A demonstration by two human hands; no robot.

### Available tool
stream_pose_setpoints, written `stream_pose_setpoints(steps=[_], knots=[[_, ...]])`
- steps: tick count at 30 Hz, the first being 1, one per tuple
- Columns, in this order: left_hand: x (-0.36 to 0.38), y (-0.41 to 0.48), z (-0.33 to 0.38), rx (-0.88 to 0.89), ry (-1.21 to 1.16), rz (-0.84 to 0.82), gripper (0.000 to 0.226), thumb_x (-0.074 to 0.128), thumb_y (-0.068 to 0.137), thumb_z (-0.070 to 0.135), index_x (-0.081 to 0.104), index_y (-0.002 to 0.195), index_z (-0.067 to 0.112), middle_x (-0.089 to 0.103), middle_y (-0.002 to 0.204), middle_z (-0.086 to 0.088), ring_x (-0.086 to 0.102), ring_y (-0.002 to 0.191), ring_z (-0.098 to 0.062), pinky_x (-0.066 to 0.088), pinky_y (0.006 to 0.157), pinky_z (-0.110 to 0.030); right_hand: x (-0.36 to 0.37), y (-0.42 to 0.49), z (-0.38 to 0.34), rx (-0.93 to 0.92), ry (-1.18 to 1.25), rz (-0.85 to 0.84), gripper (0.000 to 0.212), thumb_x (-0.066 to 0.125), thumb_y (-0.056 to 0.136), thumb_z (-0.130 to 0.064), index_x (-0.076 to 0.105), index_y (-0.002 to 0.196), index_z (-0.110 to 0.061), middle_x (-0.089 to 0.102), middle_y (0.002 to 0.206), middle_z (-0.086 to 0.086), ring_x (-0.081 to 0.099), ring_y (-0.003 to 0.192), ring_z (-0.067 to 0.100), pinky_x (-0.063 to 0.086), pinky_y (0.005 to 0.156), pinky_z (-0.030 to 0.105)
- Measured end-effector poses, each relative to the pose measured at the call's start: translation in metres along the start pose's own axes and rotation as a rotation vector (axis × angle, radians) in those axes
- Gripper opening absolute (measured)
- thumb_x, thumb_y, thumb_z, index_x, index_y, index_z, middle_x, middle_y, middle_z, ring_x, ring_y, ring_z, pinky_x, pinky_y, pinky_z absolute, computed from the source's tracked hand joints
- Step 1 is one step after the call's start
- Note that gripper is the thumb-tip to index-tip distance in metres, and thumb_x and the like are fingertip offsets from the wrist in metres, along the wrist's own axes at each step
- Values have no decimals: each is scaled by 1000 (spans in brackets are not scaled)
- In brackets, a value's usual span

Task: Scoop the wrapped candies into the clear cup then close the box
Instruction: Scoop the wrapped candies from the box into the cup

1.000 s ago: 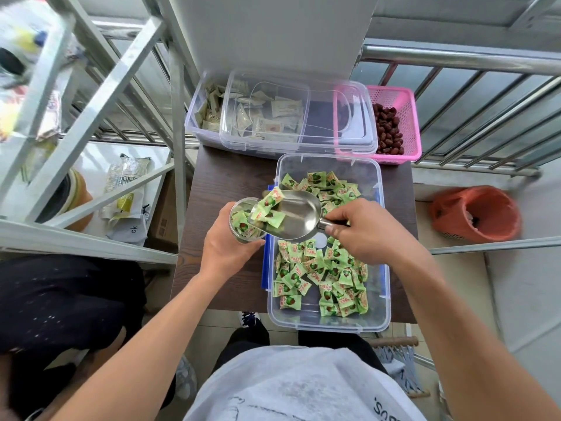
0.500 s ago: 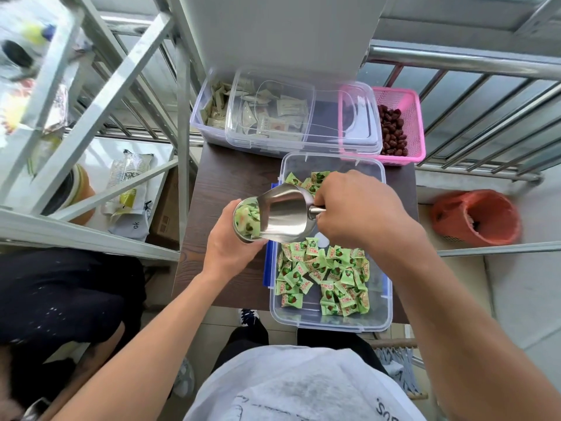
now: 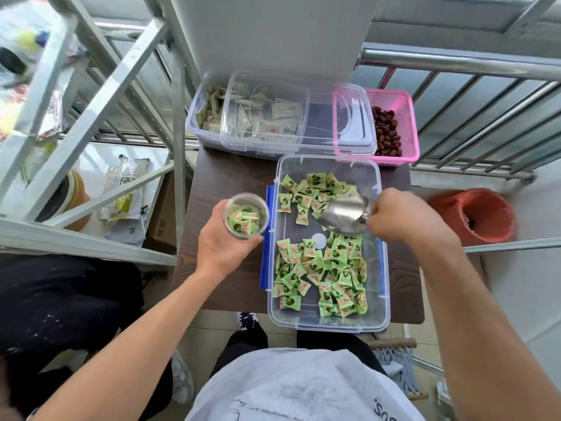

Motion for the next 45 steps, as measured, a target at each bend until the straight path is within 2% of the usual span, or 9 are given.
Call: stream_pose_setpoints(steps=[3,7,12,15,18,23,29,39,45], knots=[[-3,1,-8,-50,-8,15,81,96,61,34,50,127,33,63,106,17,62,104,-11,45,91,-22,31,-5,8,33,-12,-159,17,58,82,-28,54,82,-12,65,93,16,56,80,33,54,77,36],[-2,-2,-11,-85,-47,31,85,97,61,32,50,132,29,63,110,14,60,106,-9,43,91,-19,55,-18,10,45,22,-299,31,61,89,-31,49,67,-12,57,69,4,56,68,26,43,63,29],[6,-8,-8,-57,-32,-3,82,97,60,32,46,124,39,60,105,22,60,104,-8,45,92,-21,70,-27,5,25,20,-371,22,56,90,-22,55,73,-8,62,75,8,58,66,23,46,59,31],[8,-10,-6,-42,-21,-13,81,97,60,32,46,123,41,62,108,19,60,105,-8,46,92,-22,77,-33,-5,1,5,-335,16,51,94,-17,52,82,-7,55,79,7,53,66,20,39,51,29],[7,-11,-6,-49,-24,-8,81,97,61,33,44,122,44,61,106,22,60,105,-7,46,92,-22,86,-34,-7,7,40,-273,21,51,94,-14,48,74,-10,52,72,4,49,59,16,35,46,27],[9,-14,-5,-58,-17,-3,79,96,61,33,44,120,43,60,103,25,59,103,-8,43,89,-21,108,-21,-7,42,221,-148,19,47,95,-14,61,87,-5,56,72,7,53,63,22,36,50,30],[10,-14,-8,-75,-15,-7,80,96,61,32,46,123,41,59,102,26,59,103,-7,42,88,-20,128,-3,-30,69,379,-60,23,48,98,-16,59,81,-6,55,67,4,48,54,16,29,43,26],[11,-10,-9,-89,-17,-9,81,97,60,33,47,124,41,64,109,17,61,107,-11,48,95,-28,131,41,-55,119,539,31,22,50,97,-19,61,85,-3,68,91,18,56,75,29,39,63,30],[12,-8,-10,-90,-28,-14,82,97,61,32,47,126,41,64,112,16,61,109,-10,48,98,-30,140,43,-37,136,497,106,16,53,95,-15,65,88,-7,68,88,12,61,76,30,46,63,34]])
Point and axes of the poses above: each hand's wrist, its own y-axis towards the middle knuckle, its own x-axis out of the palm, z = x × y, the point moved 7 cm from there along y, towards the middle knuckle
